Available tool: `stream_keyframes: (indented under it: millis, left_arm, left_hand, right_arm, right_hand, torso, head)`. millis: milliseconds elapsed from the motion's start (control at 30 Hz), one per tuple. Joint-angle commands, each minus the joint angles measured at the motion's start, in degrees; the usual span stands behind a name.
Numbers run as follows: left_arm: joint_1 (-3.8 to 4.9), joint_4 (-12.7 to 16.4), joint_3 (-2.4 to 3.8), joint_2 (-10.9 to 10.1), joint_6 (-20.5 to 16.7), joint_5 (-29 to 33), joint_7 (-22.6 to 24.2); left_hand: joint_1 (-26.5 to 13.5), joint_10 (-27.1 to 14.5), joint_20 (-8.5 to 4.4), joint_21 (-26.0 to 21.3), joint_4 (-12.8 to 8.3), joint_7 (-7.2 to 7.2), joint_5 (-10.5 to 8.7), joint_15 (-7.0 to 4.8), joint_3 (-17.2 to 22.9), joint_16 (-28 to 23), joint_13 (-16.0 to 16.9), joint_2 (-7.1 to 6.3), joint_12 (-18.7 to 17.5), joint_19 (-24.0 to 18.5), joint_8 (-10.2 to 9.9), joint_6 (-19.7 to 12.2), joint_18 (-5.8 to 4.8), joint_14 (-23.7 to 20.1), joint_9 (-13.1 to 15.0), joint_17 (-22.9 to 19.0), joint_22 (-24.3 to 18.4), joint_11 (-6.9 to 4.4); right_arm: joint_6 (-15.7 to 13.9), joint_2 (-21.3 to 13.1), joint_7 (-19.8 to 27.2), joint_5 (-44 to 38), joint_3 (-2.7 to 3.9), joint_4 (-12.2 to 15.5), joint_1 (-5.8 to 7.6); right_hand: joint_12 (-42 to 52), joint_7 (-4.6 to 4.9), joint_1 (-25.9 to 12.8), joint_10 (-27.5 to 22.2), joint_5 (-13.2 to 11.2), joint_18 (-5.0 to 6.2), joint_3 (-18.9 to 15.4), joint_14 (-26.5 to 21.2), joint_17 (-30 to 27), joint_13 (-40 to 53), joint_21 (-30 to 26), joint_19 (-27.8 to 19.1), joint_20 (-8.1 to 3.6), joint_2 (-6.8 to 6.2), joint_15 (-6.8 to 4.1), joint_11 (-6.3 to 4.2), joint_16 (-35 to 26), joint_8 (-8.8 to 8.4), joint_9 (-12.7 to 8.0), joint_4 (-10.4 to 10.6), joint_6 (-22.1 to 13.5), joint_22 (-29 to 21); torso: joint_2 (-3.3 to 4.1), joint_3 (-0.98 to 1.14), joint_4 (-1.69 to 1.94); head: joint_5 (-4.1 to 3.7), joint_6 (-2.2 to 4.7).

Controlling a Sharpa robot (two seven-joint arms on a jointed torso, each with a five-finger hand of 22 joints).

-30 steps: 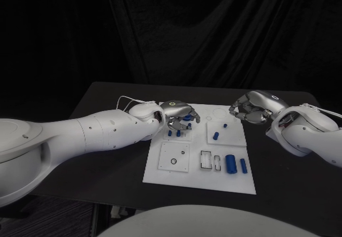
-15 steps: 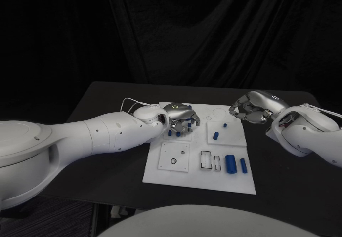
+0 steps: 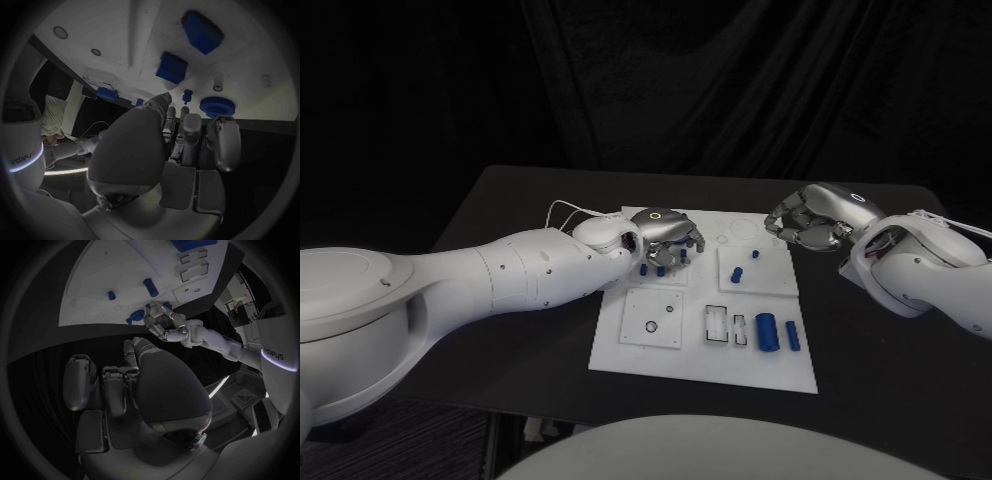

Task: Assemble the parts on the task board

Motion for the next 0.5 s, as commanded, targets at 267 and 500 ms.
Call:
stream_keyframes:
  millis: [267, 500]
  left_arm:
    - [-0.34, -0.74, 0.05, 0.40, -2.78, -0.13, -0.90]
    - [-0.62, -2.38, 0.05, 0.99, -1.29, -0.13, -2.24]
  left_hand:
    - [-0.13, -0.36, 0.07, -0.64, -0.40, 0.22, 0.36, 0.08, 0.34, -0.41, -0.15, 0.40, 0.22, -0.30, 0.01, 0.78, -0.76, -0.59, -0.26, -0.49, 10.85, 0.01]
    - [-0.51, 0.31, 0.22, -0.63, -0.36, 0.98, 0.82, 0.30, 0.73, -0.35, -0.33, 0.78, 0.50, -0.27, 0.08, 1.56, -0.79, -0.58, -0.46, -0.53, 10.86, 0.20]
  right_arm:
    - [0.21, -0.12, -0.51, -0.12, 0.04, 0.11, -0.10]
    - [0.45, -0.05, -0.68, -0.12, 0.04, 0.09, -0.11]
  right_hand:
    - [0.15, 0.00, -0.07, 5.96, 0.35, -0.31, 0.08, 6.05, 15.10, 15.09, -0.01, 0.07, -0.01, -0.32, -0.35, -0.04, 0.17, 0.34, 0.06, 0.11, 0.45, 10.76]
    - [0.15, 0.00, -0.04, 5.96, 0.39, -0.31, 0.11, 6.05, 15.10, 15.09, 0.00, 0.08, -0.02, -0.32, -0.36, -0.06, 0.17, 0.34, 0.07, 0.09, 0.44, 10.76]
  torso:
    - [0.04, -0.01, 0.02]
    - [0.00, 0.01, 0.02]
  head:
    - [-0.13, -0.01]
    - [-0.13, -0.01]
